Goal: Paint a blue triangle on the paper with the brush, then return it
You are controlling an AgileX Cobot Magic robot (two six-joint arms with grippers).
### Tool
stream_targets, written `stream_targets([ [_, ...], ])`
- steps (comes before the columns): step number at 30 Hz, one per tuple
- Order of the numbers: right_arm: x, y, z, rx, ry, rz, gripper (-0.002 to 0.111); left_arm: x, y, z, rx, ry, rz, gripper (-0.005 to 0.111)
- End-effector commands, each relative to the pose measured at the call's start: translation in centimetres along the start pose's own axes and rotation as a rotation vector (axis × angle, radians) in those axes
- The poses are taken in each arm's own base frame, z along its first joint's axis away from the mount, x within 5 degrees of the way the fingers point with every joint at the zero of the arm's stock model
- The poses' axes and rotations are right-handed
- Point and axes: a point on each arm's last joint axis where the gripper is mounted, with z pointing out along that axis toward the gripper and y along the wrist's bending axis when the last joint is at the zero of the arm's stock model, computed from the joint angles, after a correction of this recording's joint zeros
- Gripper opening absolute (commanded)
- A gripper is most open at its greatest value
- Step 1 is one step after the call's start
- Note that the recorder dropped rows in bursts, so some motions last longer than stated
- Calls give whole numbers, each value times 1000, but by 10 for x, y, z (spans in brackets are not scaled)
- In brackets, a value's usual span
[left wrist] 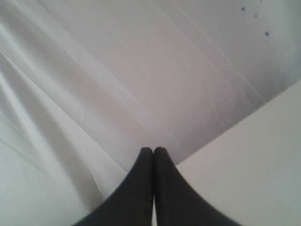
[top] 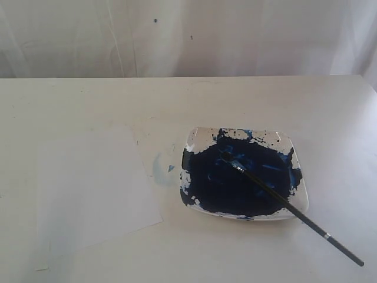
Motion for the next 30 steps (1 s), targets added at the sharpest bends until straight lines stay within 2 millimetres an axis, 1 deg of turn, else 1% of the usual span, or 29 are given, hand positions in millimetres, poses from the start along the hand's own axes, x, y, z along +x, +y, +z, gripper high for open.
stream_targets([
  [1, -2, 1, -1, -14, -31, 79, 0, -6, 4, -1, -52, -77, 8, 0],
  [4, 1, 0, -1, -1, 2, 220, 0, -13, 10, -2, -112, -154, -10, 0],
  [5, 3, -1, -1, 10, 27, 258, 0, -16, 12, -3, -138, -194, -46, 0],
  [8, 15, -5, -2, 76, 147, 355, 0, -26, 20, -7, -188, -338, -268, 0],
  [9, 18, -6, -2, 100, 184, 388, 0, -27, 20, -7, -183, -351, -324, 0],
  [10, 22, -7, -3, 121, 216, 409, 0, -28, 21, -7, -172, -342, -350, 0],
  [13, 25, -8, -4, 141, 246, 429, 0, -40, 31, -4, -144, -291, -358, 0],
  [16, 29, -7, 1, 150, 322, 424, 0, -55, 43, 5, -108, -233, -403, 0],
  [17, 28, -5, 4, 140, 348, 413, 0, -62, 48, 11, -91, -215, -455, 0],
  [19, 24, -1, 11, 114, 407, 358, 0, -71, 54, 22, -60, -178, -485, 0],
  [21, 19, 6, 22, 77, 492, 279, 0, -79, 57, 38, 9, -85, -479, 0],
  [23, 12, 16, 35, 39, 586, 207, 0, -83, 58, 57, 84, 32, -556, 0],
  [24, 10, 21, 43, 21, 642, 164, 0, -83, 55, 67, 116, 84, -623, 0],
  [25, 8, 26, 52, 1, 694, 123, 0, -82, 51, 79, 154, 137, -646, 0],
  [27, 6, 37, 68, -39, 773, 53, 0, -79, 37, 98, 241, 209, -569, 0],
  [29, 8, 48, 84, -74, 872, -29, 0, -76, 14, 114, 362, 256, -491, 0],
  [30, 10, 53, 92, -93, 931, -75, 0, -75, 2, 118, 423, 268, -471, 0],
])
